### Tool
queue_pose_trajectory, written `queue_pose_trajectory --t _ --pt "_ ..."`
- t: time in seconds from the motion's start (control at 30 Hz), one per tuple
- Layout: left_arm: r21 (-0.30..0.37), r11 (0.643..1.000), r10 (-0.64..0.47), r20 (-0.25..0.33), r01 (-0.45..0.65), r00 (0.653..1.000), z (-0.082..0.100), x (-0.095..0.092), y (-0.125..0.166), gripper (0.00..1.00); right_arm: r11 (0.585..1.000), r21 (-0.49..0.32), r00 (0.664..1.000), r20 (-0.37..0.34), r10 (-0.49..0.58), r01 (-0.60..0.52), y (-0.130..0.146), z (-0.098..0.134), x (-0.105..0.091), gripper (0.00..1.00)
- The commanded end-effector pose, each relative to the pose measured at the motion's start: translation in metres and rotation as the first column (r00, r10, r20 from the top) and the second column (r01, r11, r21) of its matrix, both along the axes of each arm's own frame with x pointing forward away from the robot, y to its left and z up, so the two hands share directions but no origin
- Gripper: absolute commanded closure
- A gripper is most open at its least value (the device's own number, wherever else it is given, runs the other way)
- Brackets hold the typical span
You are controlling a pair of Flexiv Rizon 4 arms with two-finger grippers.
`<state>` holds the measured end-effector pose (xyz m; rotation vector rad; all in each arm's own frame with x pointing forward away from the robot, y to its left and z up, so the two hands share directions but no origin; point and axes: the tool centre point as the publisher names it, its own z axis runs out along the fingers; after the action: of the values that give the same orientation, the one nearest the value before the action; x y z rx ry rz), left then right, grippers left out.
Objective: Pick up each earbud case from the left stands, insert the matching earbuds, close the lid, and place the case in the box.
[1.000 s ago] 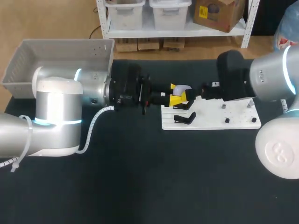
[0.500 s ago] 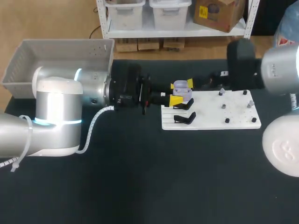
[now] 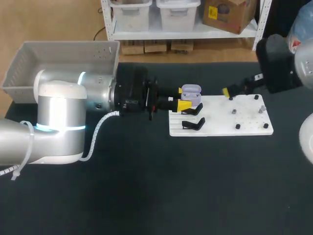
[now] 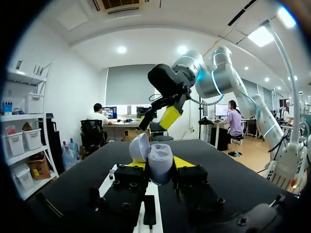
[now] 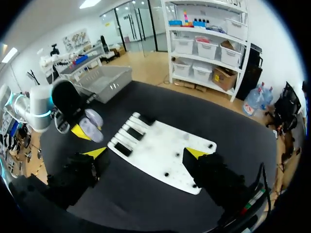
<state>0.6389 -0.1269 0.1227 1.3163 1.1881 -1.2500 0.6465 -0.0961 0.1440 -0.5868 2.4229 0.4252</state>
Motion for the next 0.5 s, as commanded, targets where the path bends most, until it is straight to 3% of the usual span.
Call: queue_pose_trajectory --t 0.03,0.23,0.5 --pt "-0.001 1.0 -0.001 0.0 0.001 1.0 -0.001 0.001 0.0 1.0 0.88 -0.439 0.968 -0.079 -0.239 0.182 -0.025 0.01 -0.007 0.0" --pt "-0.001 1.0 -0.001 0.0 0.001 1.0 -0.001 0.001 0.0 1.0 0.839 -0.527 0.957 -0.152 -0.248 0.134 -0.048 -0.017 -0.003 0.0" --pt "-0.001 1.0 -0.001 0.0 0.001 1.0 -0.001 0.001 0.0 1.0 0.815 -0.576 0.941 -0.236 -0.241 0.063 -0.066 -0.042 0.009 0.0"
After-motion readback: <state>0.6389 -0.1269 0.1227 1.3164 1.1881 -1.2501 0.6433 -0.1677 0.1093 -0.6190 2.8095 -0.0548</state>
